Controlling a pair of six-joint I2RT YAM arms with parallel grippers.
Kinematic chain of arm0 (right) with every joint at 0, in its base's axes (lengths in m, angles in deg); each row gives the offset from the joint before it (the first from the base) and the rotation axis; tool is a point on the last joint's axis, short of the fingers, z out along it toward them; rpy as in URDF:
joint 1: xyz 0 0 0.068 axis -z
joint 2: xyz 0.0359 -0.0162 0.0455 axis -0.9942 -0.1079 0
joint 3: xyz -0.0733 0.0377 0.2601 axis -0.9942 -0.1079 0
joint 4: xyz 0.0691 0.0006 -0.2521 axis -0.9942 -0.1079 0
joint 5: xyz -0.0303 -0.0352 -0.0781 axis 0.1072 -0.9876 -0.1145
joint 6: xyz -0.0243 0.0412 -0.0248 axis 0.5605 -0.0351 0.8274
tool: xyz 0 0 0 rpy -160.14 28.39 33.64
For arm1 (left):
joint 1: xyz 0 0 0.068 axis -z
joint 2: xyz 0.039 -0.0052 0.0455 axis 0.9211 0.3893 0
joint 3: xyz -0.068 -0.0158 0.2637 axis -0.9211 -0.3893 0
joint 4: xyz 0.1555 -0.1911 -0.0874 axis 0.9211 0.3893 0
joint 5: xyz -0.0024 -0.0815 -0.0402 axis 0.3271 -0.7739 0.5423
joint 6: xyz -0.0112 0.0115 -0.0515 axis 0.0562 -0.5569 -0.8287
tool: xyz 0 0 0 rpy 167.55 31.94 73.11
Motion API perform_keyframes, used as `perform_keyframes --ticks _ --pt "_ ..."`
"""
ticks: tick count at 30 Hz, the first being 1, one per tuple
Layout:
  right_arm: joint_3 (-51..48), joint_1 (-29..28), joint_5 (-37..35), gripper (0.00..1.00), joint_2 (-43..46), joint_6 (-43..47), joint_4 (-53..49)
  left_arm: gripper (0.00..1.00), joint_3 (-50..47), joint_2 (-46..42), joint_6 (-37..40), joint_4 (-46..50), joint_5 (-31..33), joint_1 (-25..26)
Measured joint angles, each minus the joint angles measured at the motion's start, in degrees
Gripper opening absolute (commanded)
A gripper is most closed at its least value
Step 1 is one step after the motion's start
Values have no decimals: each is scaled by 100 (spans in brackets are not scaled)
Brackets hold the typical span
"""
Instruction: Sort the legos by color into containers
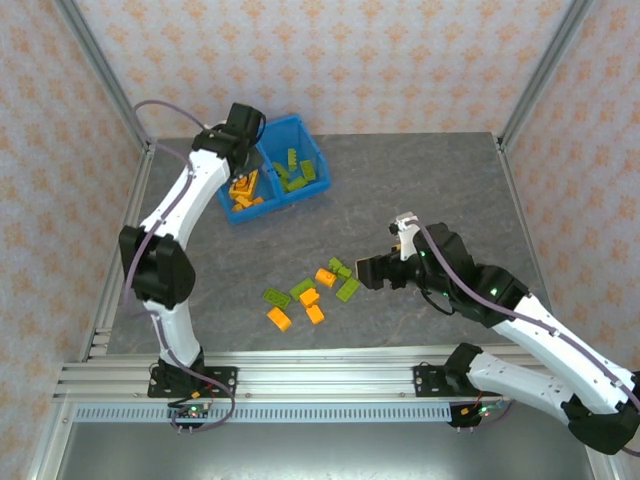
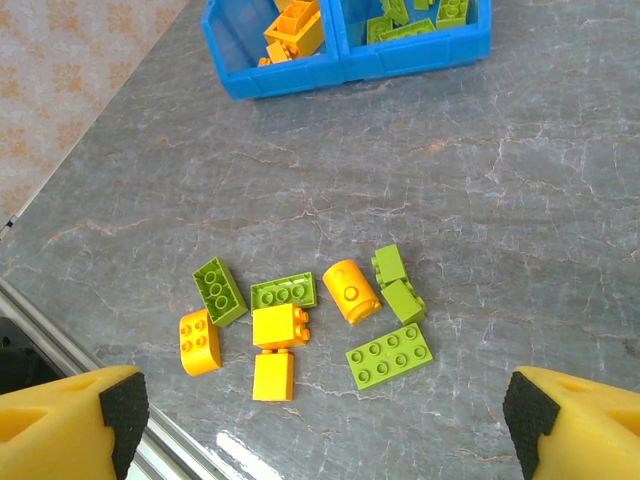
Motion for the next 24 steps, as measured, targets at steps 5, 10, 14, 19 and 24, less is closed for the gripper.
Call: perform_keyframes --ticks 5,10,14,19,24 --pt "31 0 0 92 -20 -83 -11 27 789 1272 216 4 -249 -256" --pt "155 0 -4 91 11 -160 -24 42 872 1932 262 33 -654 -382" --pt "168 0 -92 91 52 -197 -55 53 883 1858 278 48 -841 -411" --pt "168 0 -420 91 -212 -210 -138 54 802 1215 282 42 -1156 -411" --pt "234 0 -540 91 -1185 -125 -267 57 52 -468 487 -138 -1561 -393"
